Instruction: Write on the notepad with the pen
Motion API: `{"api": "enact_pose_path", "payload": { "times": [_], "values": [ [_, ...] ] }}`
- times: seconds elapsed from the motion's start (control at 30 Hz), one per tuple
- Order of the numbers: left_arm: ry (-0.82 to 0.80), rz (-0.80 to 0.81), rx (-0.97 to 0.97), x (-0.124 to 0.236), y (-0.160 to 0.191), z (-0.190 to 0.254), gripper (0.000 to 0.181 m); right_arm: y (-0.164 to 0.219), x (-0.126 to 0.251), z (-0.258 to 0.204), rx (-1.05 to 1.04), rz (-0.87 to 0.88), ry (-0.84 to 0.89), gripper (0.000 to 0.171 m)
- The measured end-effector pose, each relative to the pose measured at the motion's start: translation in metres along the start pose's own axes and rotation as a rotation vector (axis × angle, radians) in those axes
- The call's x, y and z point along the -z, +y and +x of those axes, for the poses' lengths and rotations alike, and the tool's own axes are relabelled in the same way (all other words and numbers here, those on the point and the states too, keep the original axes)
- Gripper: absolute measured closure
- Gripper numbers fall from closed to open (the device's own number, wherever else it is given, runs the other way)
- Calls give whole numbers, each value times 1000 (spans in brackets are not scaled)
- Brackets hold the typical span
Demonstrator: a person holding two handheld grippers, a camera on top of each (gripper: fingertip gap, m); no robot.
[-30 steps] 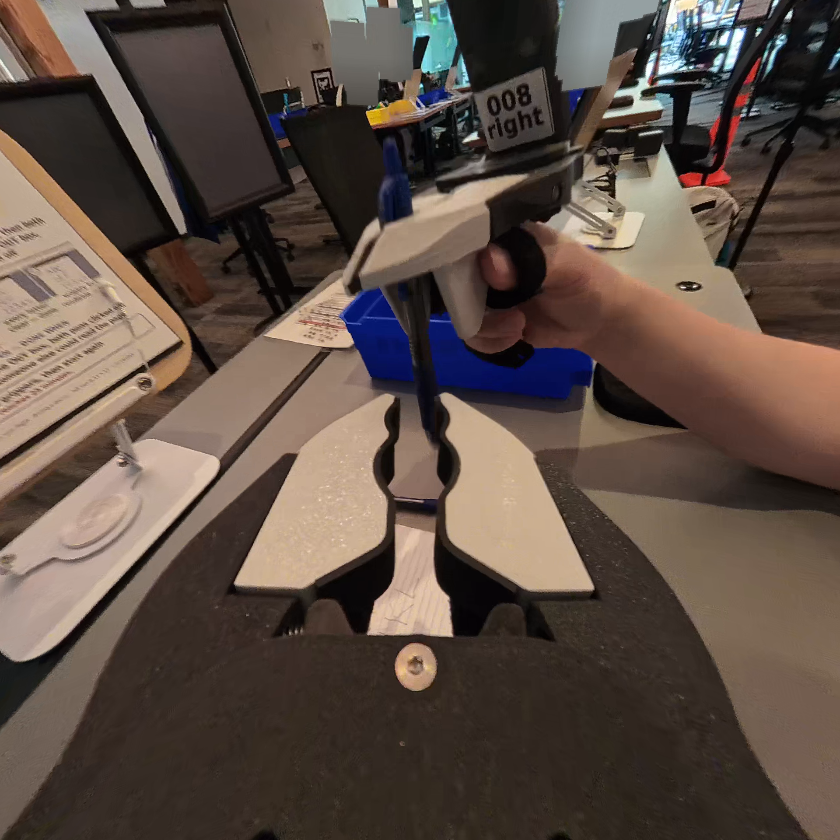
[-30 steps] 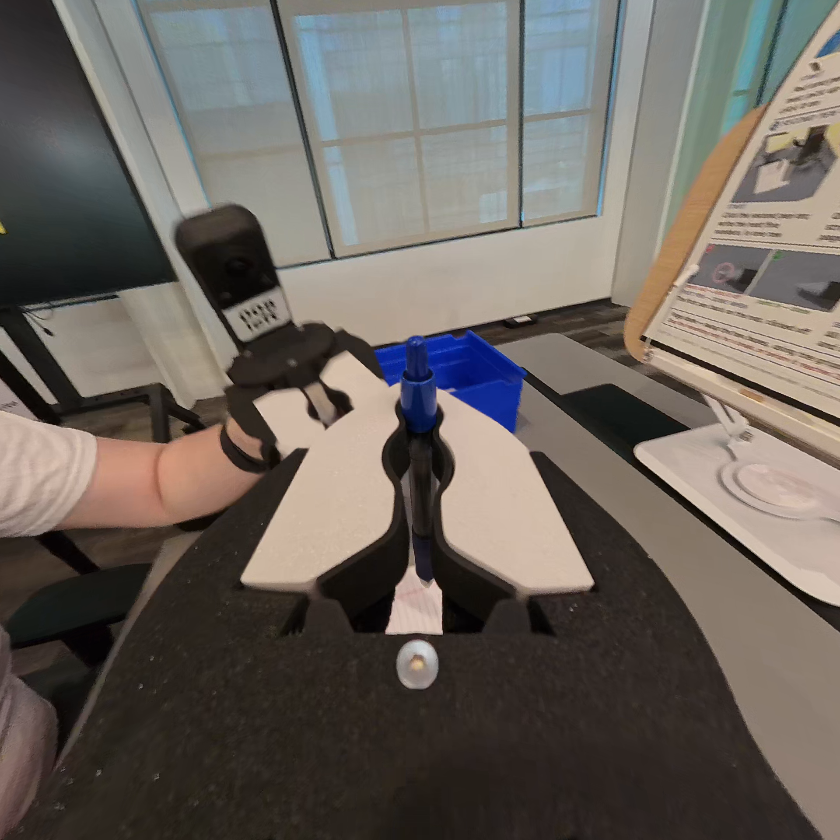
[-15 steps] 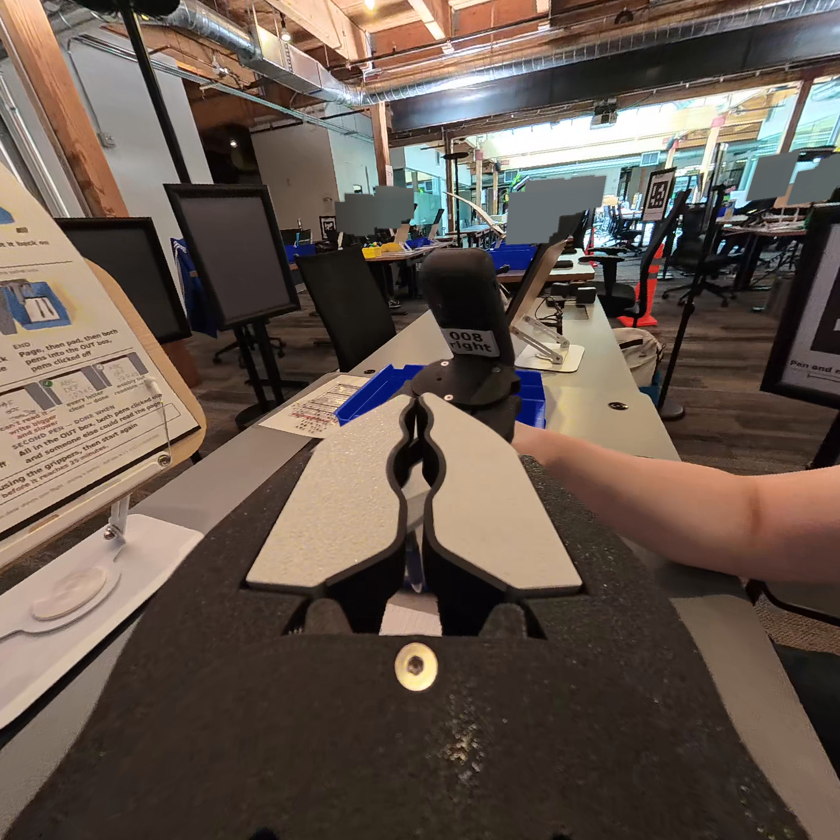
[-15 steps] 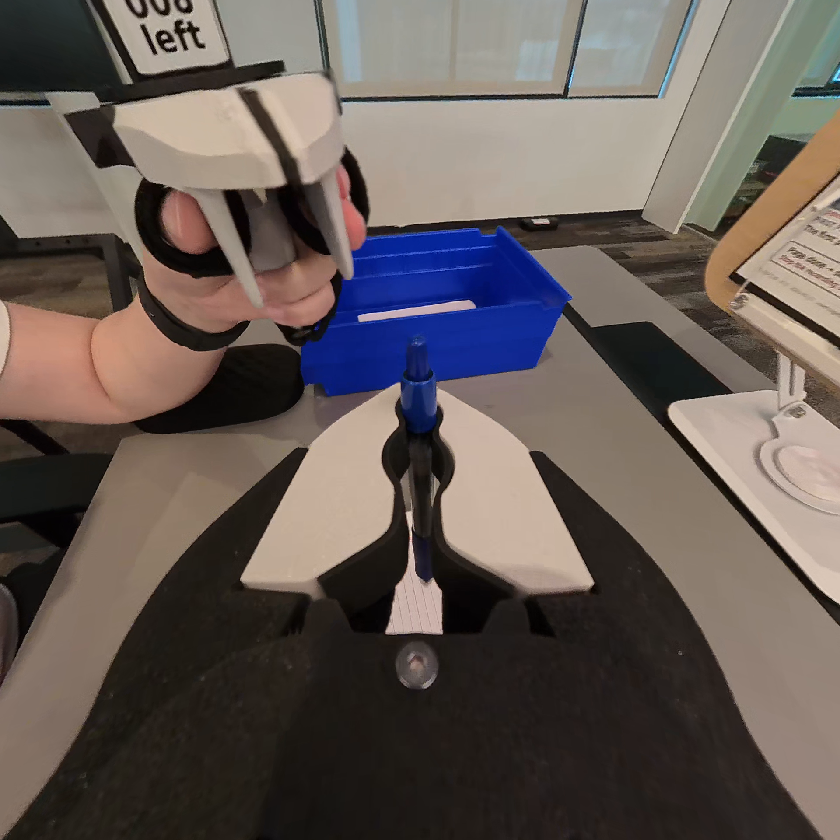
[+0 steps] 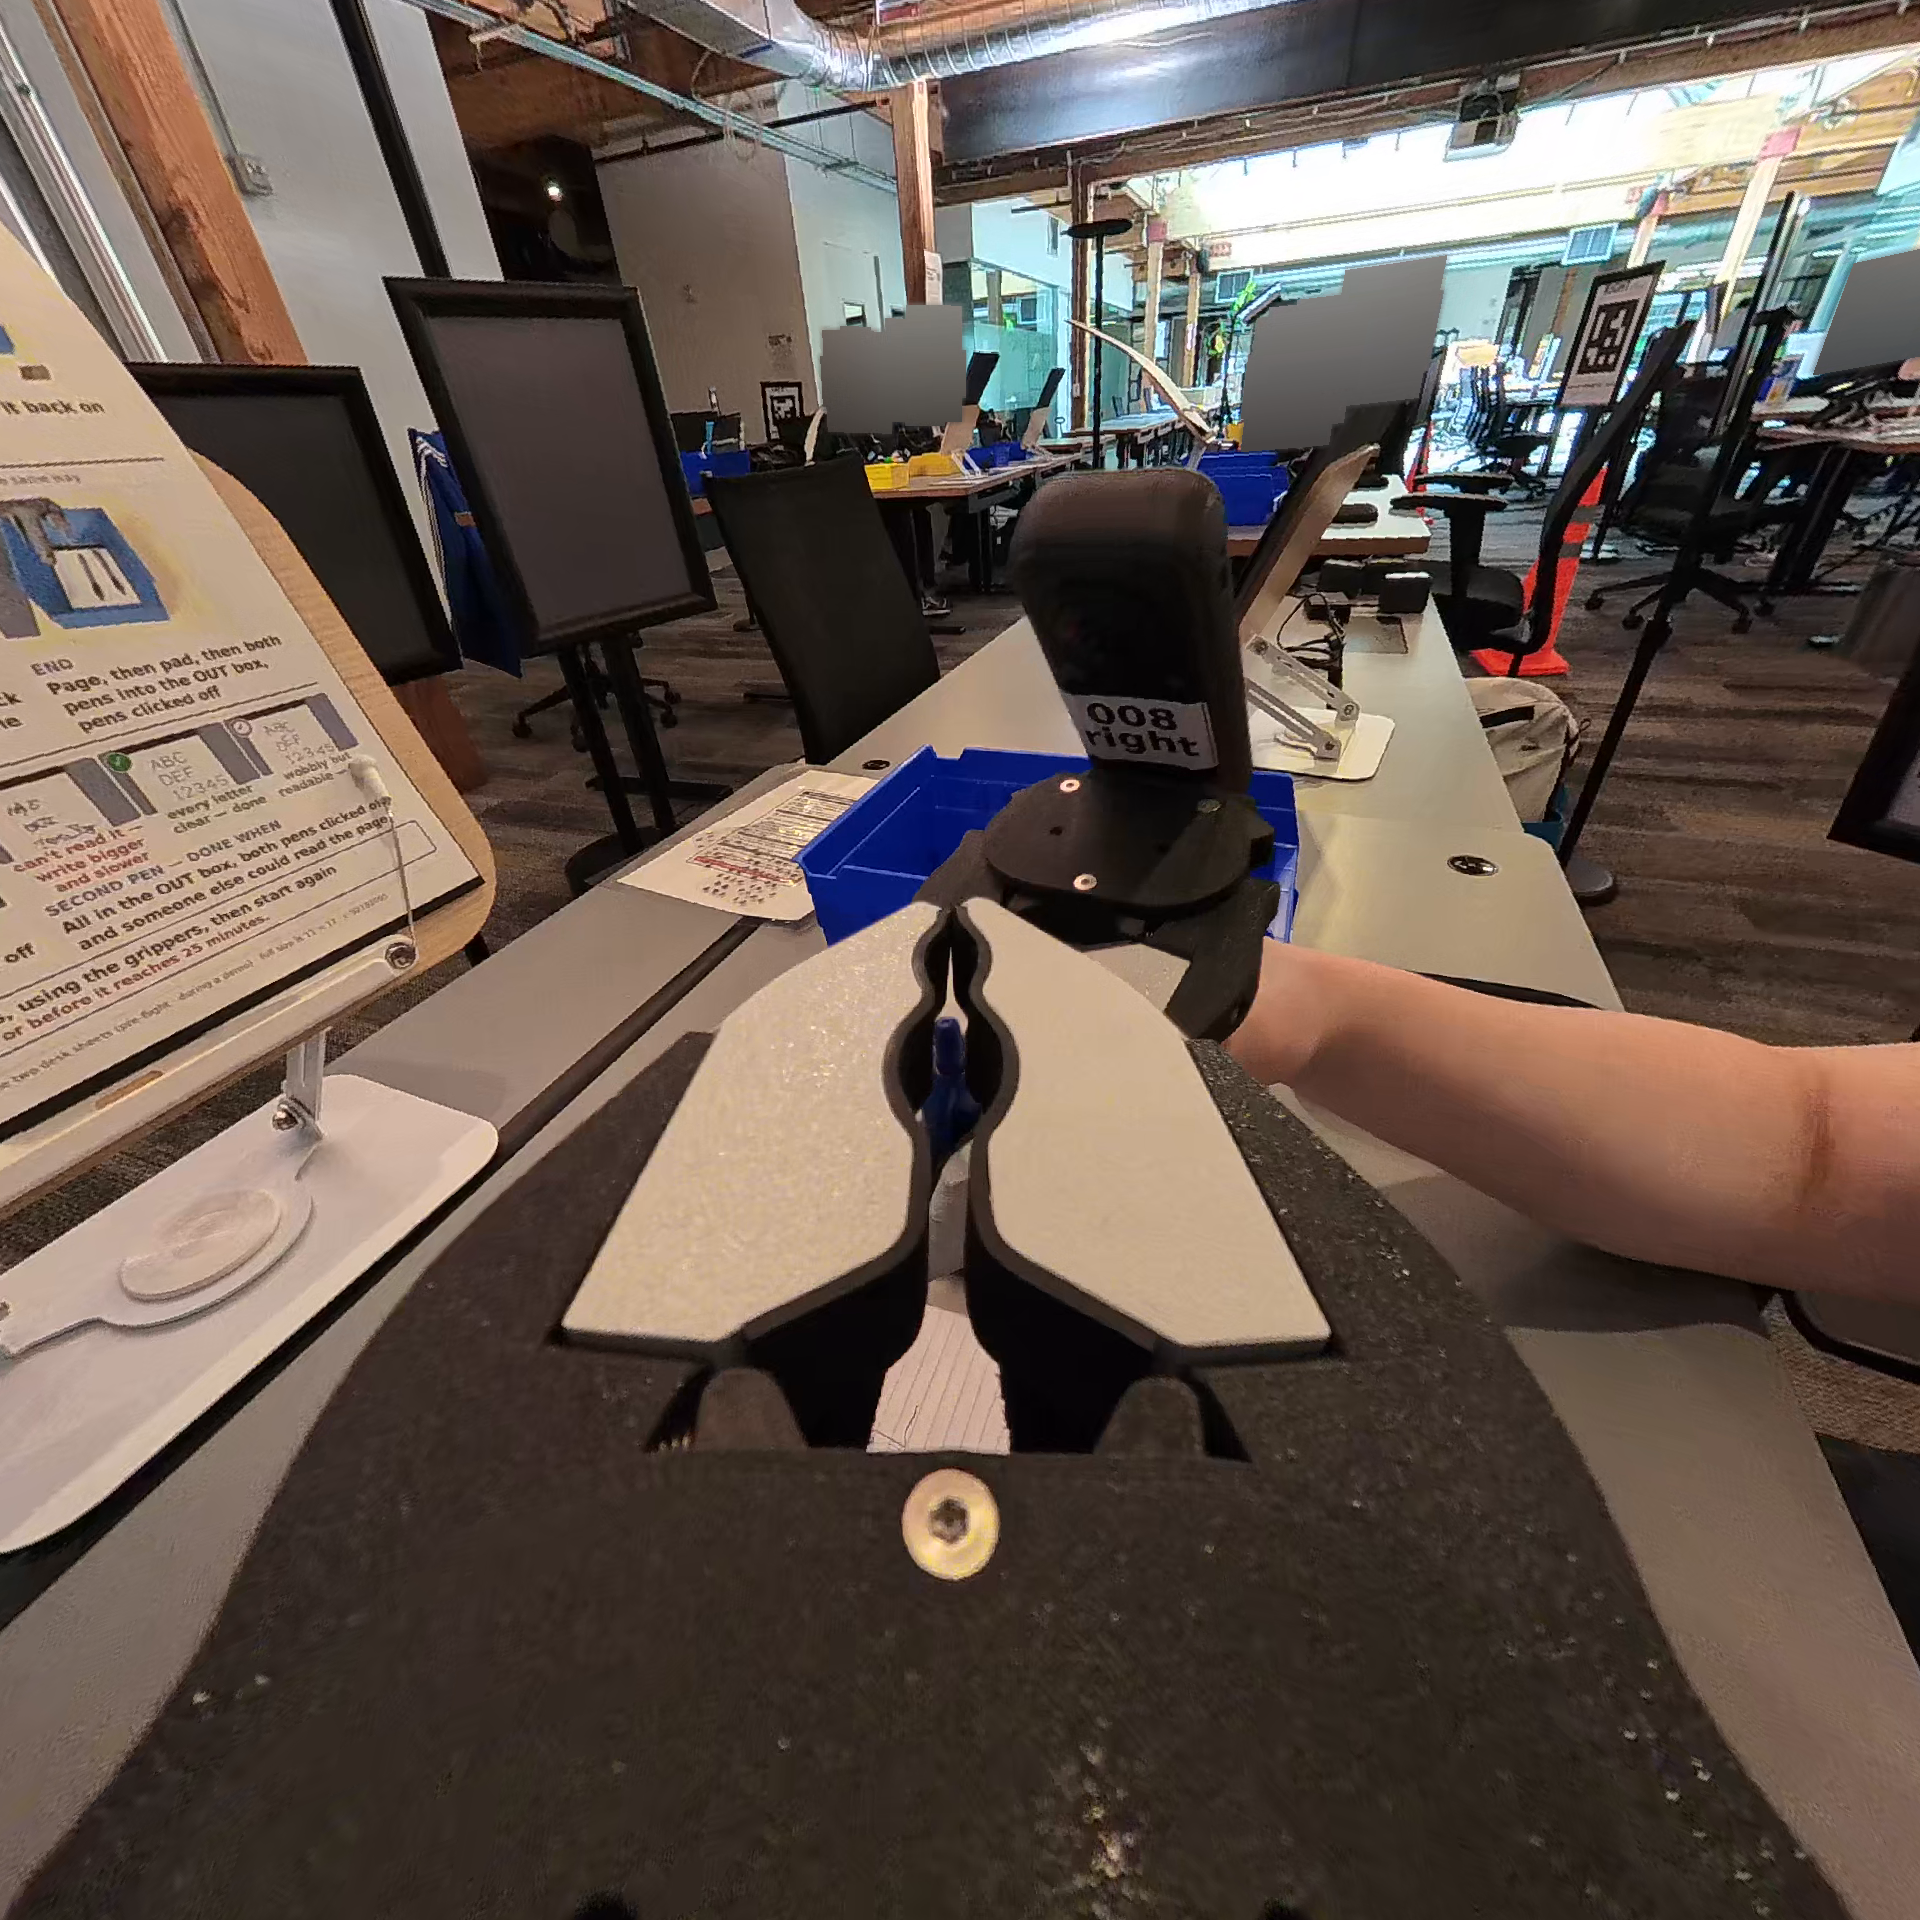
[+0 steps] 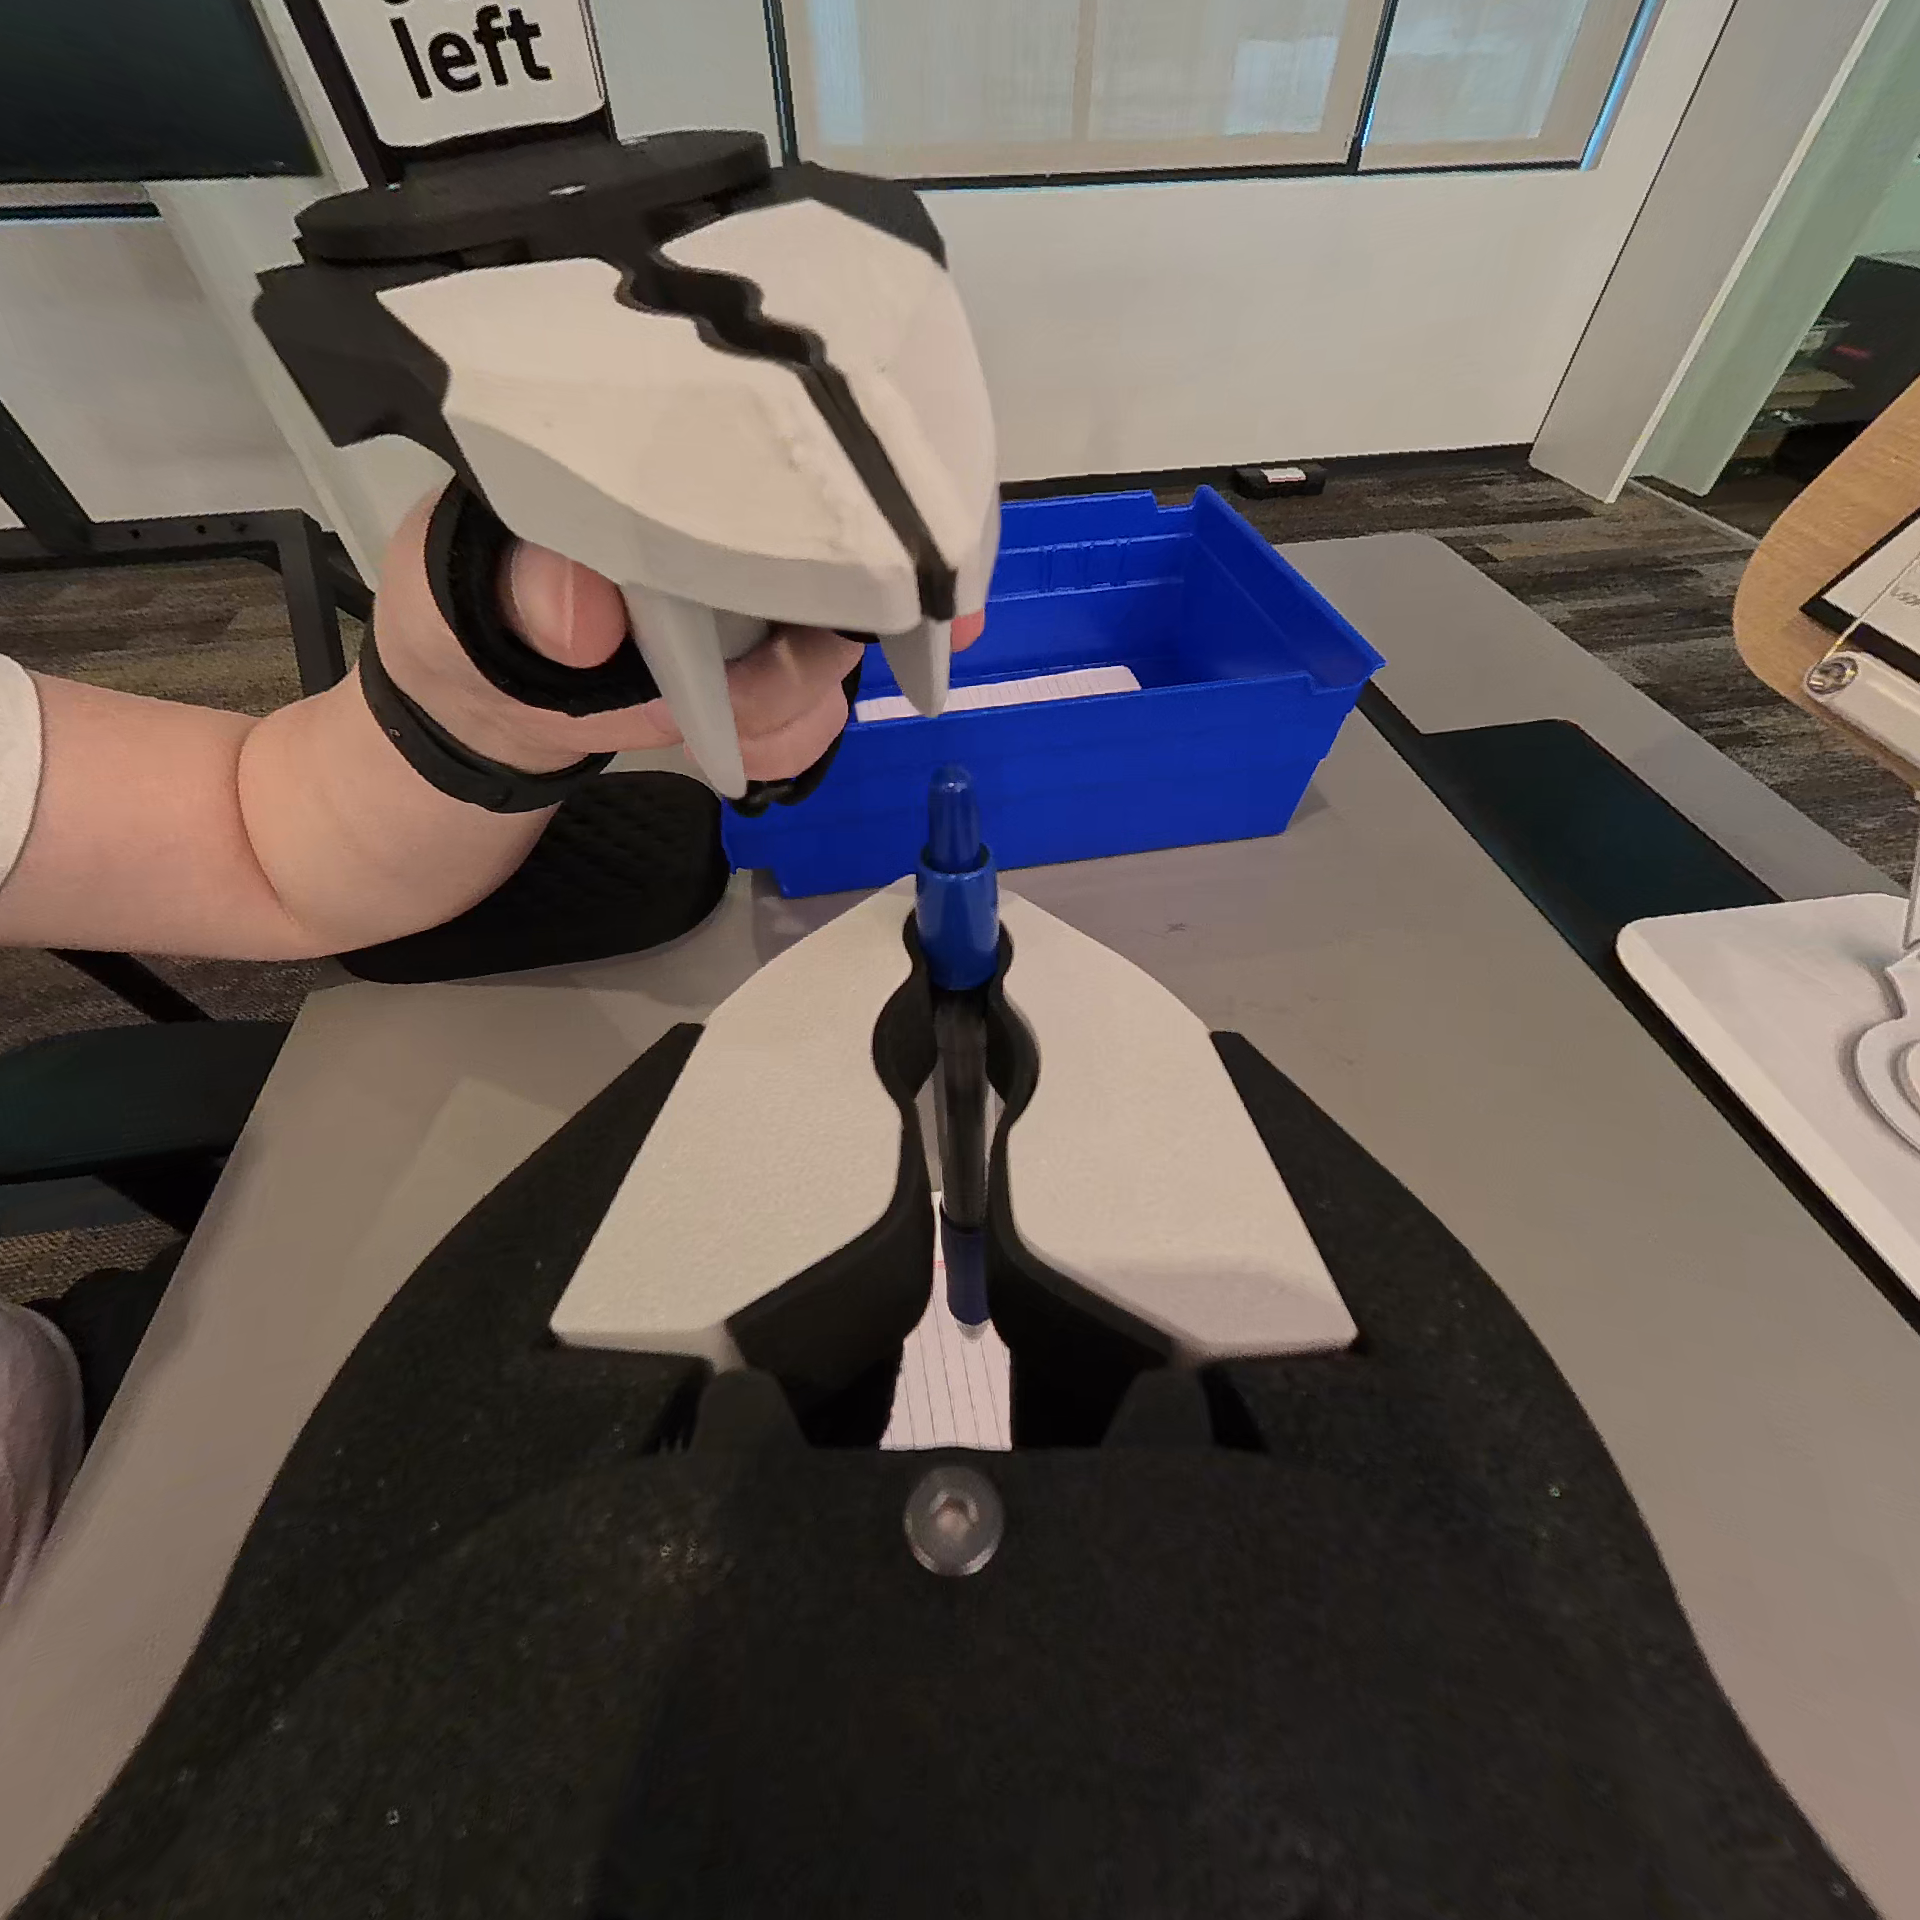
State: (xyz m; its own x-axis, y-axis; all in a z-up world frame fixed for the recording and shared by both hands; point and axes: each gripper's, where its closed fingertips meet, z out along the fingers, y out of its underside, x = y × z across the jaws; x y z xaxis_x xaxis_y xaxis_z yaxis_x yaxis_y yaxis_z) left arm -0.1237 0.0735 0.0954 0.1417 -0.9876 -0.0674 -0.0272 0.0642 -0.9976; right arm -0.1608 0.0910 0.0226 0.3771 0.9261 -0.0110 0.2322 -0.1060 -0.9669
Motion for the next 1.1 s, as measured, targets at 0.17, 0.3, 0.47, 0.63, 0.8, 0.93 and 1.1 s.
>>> {"api": "enact_pose_path", "payload": {
  "times": [0.17,0.3,0.47,0.63,0.8,0.93,1.1],
  "values": [
    [-5,-27,19,-3,9,-5,181,-4,3,0,-17,27,-9,167],
    [13,-41,23,-6,14,-3,181,-6,6,1,-19,34,-8,167],
    [15,-49,20,-7,16,-4,181,-3,6,2,-26,25,-7,167],
    [24,-42,38,-8,17,-4,181,-3,6,2,-32,30,-15,167],
    [36,-44,50,-8,17,-3,181,-4,6,1,-31,30,-20,167],
    [34,-47,52,-8,18,-3,181,-3,6,2,-30,26,-13,167],
    [28,-57,44,-9,19,-4,181,-2,6,2,-33,22,-16,167]
  ]
}}
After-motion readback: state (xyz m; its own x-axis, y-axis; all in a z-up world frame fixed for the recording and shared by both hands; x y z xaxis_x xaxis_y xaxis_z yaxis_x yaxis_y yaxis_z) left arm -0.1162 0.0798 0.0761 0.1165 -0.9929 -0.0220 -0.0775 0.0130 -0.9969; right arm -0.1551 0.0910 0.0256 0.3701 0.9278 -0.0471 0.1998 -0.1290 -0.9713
